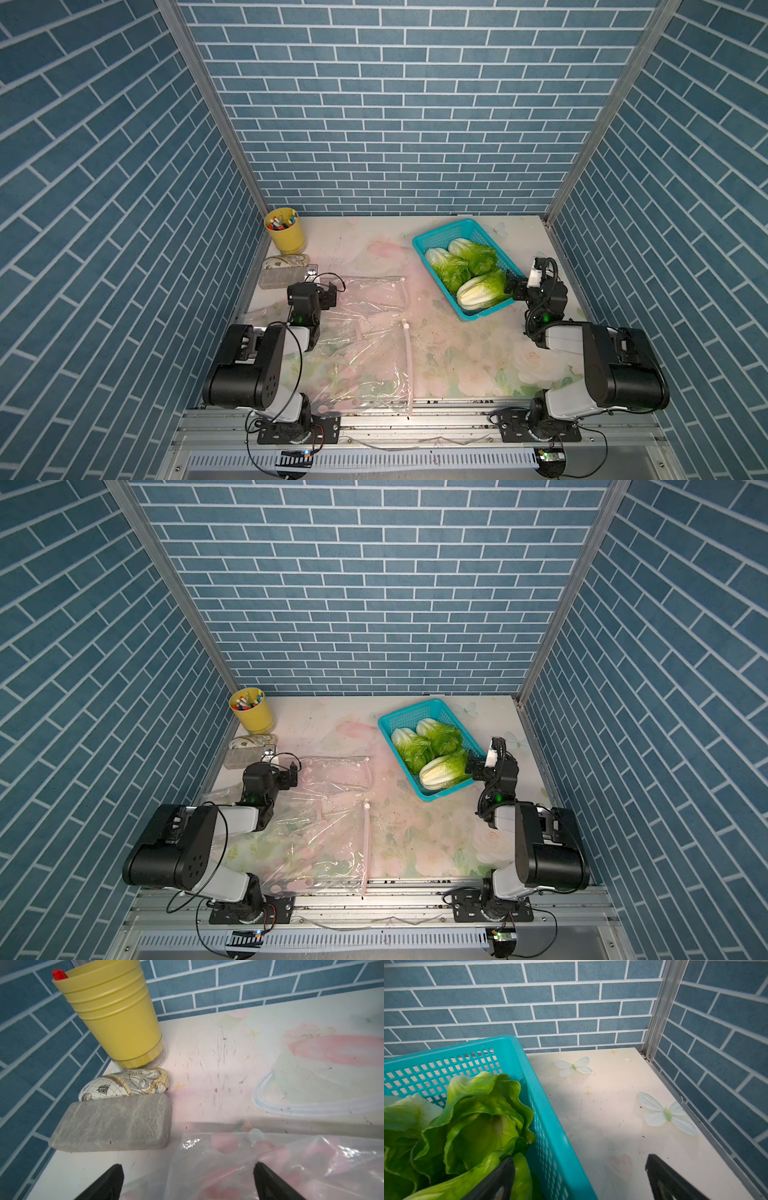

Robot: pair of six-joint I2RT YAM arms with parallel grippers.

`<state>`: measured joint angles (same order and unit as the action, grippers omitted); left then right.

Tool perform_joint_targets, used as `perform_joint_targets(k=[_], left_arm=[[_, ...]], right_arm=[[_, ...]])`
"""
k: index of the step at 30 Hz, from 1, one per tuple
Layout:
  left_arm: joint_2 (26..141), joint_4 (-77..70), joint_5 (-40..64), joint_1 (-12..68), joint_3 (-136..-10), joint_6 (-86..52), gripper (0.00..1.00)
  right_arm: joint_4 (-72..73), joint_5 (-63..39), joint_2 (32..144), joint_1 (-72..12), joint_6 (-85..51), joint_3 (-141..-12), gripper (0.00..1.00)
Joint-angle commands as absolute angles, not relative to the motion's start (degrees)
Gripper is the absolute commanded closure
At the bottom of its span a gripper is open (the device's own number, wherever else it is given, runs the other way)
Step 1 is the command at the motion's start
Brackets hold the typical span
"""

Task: Open the zip-top bag and take out the chinese cabbages
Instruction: Reset both arms

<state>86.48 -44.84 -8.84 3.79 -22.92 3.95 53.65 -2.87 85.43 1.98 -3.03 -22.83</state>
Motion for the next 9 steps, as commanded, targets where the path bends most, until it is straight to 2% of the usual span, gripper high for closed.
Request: perform_joint_targets(k=[1,9], left_arm=[[86.13,-43.57,-6.84,3.35,-23.85,4.29,0.00],[86.30,-44.22,-6.88,3.34,-23.65,4.26,0.00]], right_arm=[[46.68,-0.82,87.40,2.21,-1.50,-23.07,0.01],[46.27,-0.97,87.80,2.27,-1.41,-23.55,0.01]])
